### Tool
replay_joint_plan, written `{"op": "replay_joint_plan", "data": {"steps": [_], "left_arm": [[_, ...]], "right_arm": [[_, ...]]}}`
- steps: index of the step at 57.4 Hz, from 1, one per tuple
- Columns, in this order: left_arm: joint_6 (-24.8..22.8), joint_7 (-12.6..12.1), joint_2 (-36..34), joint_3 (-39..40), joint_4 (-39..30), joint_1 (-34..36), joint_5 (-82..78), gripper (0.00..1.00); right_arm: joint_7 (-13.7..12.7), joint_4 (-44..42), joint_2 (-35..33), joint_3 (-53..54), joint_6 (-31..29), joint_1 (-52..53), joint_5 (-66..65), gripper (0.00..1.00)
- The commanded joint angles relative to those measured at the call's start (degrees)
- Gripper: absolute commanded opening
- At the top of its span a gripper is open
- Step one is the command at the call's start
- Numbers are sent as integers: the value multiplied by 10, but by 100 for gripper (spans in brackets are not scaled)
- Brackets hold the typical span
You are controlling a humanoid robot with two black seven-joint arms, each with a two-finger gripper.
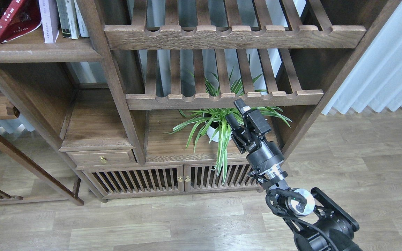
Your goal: Organize books on shelf
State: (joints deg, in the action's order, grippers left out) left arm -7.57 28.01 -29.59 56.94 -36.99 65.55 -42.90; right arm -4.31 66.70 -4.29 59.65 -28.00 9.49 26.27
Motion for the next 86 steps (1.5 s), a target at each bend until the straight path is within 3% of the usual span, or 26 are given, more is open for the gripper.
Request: {"op": "replay_joint_plan", "data": {"steps": [1,18,27,32,37,56,78,86], "left_arm": [[0,0,6,-4,15,9,1,0],[-1,0,13,-17,27,4,5,0],[-5,0,14,-32,27,0,11,5],[-5,0,15,-34,27,0,12,12],[-4,0,15,-36,28,1,11,26],[-3,0,13,-36,28,-1,12,46],[-5,0,35,-34,11,3,21,49],[-5,0,34,-27,-37,-1,70,51]], "right_arm": [[0,0,0,0,0,0,0,83],[0,0,0,0,0,-9,0,83],[1,0,-2,1,0,-10,0,85],[1,0,-2,2,0,-10,0,85],[0,0,-2,2,0,-9,0,85],[0,0,-1,0,0,-9,-1,85],[-1,-1,-3,1,0,-8,-1,85],[-1,-1,-3,1,0,-5,-1,85]]}}
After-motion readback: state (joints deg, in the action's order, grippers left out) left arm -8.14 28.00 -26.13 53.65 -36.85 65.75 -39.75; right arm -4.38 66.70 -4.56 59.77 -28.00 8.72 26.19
